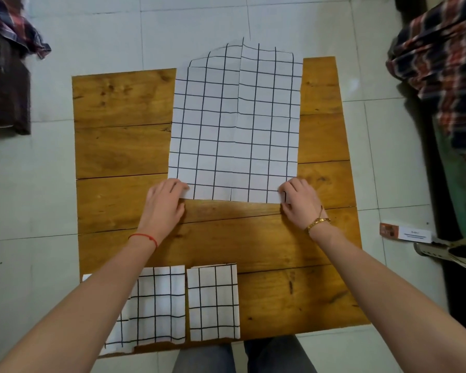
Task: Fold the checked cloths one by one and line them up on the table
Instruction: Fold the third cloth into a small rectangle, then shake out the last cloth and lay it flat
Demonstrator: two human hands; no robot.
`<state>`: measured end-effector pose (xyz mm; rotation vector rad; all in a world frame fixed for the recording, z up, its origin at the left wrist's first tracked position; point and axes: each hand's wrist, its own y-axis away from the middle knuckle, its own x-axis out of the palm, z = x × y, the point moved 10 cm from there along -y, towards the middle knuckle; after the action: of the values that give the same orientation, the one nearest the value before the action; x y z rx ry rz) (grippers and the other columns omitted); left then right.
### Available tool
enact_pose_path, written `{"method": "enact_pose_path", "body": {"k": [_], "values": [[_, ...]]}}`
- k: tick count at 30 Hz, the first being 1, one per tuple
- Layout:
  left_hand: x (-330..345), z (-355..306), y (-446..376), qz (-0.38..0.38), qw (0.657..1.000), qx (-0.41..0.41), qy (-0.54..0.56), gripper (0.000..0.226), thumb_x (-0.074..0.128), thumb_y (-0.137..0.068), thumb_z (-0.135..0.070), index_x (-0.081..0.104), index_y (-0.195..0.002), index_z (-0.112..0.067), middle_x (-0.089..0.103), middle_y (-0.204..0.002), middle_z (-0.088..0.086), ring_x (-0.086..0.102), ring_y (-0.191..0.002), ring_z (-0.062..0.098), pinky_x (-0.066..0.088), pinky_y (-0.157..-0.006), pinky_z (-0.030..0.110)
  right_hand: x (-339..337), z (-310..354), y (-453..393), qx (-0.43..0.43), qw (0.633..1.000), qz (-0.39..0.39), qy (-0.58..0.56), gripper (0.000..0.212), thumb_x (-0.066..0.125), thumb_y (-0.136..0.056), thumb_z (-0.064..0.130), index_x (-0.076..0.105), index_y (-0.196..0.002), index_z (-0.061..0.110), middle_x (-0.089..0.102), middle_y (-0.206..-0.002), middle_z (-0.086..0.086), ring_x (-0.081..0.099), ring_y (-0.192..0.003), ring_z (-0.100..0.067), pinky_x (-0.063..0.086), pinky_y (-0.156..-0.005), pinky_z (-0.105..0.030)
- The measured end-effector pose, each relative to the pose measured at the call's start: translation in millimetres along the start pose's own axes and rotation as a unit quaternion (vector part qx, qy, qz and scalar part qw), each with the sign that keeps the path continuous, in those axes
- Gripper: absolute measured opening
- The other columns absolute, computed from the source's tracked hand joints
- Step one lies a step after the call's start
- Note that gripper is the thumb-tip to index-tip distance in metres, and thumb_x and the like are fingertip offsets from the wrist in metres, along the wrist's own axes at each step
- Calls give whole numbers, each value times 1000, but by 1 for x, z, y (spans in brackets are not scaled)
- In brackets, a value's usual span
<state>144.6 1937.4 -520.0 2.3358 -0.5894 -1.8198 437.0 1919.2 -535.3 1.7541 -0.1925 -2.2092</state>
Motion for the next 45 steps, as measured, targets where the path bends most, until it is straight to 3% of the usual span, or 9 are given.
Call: {"method": "enact_pose_path", "body": {"k": [9,13,16,22,29,33,36,42,45], "values": [[3,1,-3,0,1000,15,-3,31,67,-85,-22,58,-115,-21,55,-117,-5,50,-116,15,30,-110,36,-4,2,-7,32,999,14,3,10,53,-85,12,56,-94,14,56,-95,-3,47,-90,-21,43,-74,-33],[4,-1,-6,11,1000,17,-16,40,68,-85,-33,56,-120,-21,55,-118,-3,49,-116,17,31,-108,38,-20,-2,-5,84,991,-22,-99,7,50,-87,15,51,-94,15,54,-83,-1,48,-80,-20,38,-64,-32],[4,-1,-8,11,1000,8,-18,42,67,-85,-32,54,-123,-21,55,-120,-2,48,-117,18,32,-106,36,-30,-3,-4,106,974,-48,-194,5,49,-89,13,50,-94,15,57,-81,-3,51,-76,-20,44,-60,-33],[-8,6,-8,-38,999,-10,1,12,60,-90,-22,62,-102,-22,61,-102,-4,50,-103,16,37,-98,34,-44,-4,-6,126,923,-78,-356,16,44,-92,7,52,-100,18,55,-82,9,50,-63,-3,41,-60,-20],[-41,19,-7,-71,995,-19,67,7,55,-90,-17,55,-87,-22,57,-88,-7,50,-92,15,36,-87,33,-54,8,-2,114,946,-51,-298,39,47,-80,-9,48,-103,21,56,-94,-2,56,-85,-16,50,-76,-34],[-67,23,-4,-75,992,-7,103,6,54,-91,-19,54,-87,-24,59,-84,-7,52,-88,15,35,-92,34,-63,16,1,126,958,-59,-251,23,51,-86,1,52,-99,20,62,-91,0,59,-86,-19,53,-76,-41],[-88,25,2,-75,990,-4,117,4,52,-92,-22,53,-89,-25,60,-84,-7,53,-88,17,38,-92,36,-80,30,2,114,965,-66,-228,8,51,-93,13,57,-93,18,66,-86,-1,62,-80,-20,51,-69,-33],[-149,26,26,-100,984,-19,145,3,56,-93,-27,59,-95,-26,63,-87,-6,54,-94,21,47,-85,39,-128,41,14,119,972,-59,-193,7,54,-92,20,60,-94,17,67,-90,-4,61,-84,-24,52,-72,-39],[-181,23,42,-122,979,-15,165,4,59,-92,-29,61,-94,-30,66,-90,-9,60,-95,20,53,-81,41,-166,47,22,109,967,-80,-214,8,55,-92,18,62,-92,14,68,-89,-5,61,-83,-23,49,-69,-32]]}}
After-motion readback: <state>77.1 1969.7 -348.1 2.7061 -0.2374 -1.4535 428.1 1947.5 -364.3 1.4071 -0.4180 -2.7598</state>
